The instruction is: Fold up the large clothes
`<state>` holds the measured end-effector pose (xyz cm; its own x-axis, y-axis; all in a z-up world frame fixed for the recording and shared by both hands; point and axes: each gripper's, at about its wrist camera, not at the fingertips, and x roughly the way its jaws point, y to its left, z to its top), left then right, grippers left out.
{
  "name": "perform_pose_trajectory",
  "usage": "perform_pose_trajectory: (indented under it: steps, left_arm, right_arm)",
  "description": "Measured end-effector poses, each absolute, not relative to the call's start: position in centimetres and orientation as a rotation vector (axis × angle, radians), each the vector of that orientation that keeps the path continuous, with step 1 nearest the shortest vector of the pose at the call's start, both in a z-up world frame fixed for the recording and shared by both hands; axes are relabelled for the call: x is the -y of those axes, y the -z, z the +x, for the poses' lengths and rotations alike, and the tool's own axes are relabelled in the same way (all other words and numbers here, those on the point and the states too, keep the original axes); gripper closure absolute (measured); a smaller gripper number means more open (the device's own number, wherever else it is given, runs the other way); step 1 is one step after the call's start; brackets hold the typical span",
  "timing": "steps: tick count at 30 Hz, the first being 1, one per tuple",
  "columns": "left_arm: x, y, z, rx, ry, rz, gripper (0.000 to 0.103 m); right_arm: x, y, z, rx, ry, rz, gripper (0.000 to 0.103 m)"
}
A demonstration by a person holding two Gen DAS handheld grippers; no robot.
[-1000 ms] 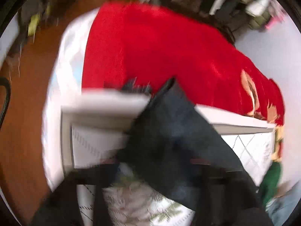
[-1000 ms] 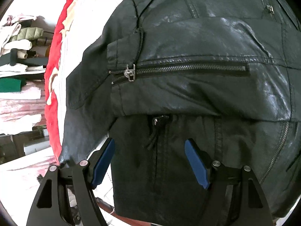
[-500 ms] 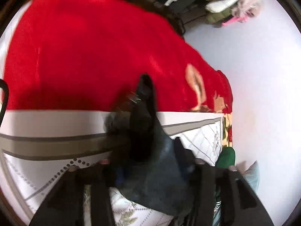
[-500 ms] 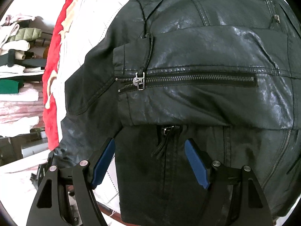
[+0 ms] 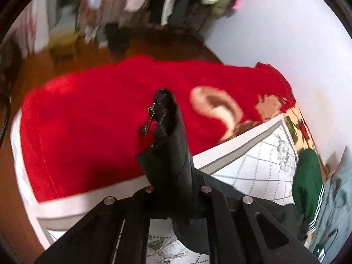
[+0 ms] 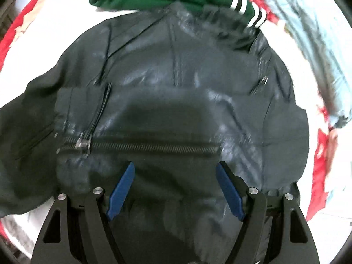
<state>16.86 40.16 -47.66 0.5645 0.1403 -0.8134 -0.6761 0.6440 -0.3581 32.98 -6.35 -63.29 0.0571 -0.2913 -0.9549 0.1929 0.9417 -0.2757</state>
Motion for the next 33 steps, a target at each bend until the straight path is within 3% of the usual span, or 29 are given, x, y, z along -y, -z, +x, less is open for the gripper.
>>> perform_pose_trajectory:
  steps: [10,18,26,31,33]
  left_arm:
    - [-28.9,40.5,23.8,-0.867,-0.358,-0.325,0.098]
    - [-8.1,37.7,28.1,-0.901,0.013,-0.201,0.098]
    - [14.1,43.5,30.0,-1.104,0.348,-0.139,0.097]
    - [20.4,47.0,30.1,-1.212,0.391,-0.084,0.096]
    - [20.4,47.7,30.2,-1.236,0.398,-0.084,0.082]
  right_arm:
    - [9.0,63.8,34.4,-1.447,0.328,0.0,0.025]
    - [22.6,60.3,30.8,-1.444,0.372,0.169,0.025]
    - [37.1,59.6,24.9,-1.488,0.509,0.238,0.025]
    - [41.9,60.6,21.5,-1.516,0.547,0.307,0.025]
    - [43.1,60.9,20.7,-1.512,0.548,0.341,0.024]
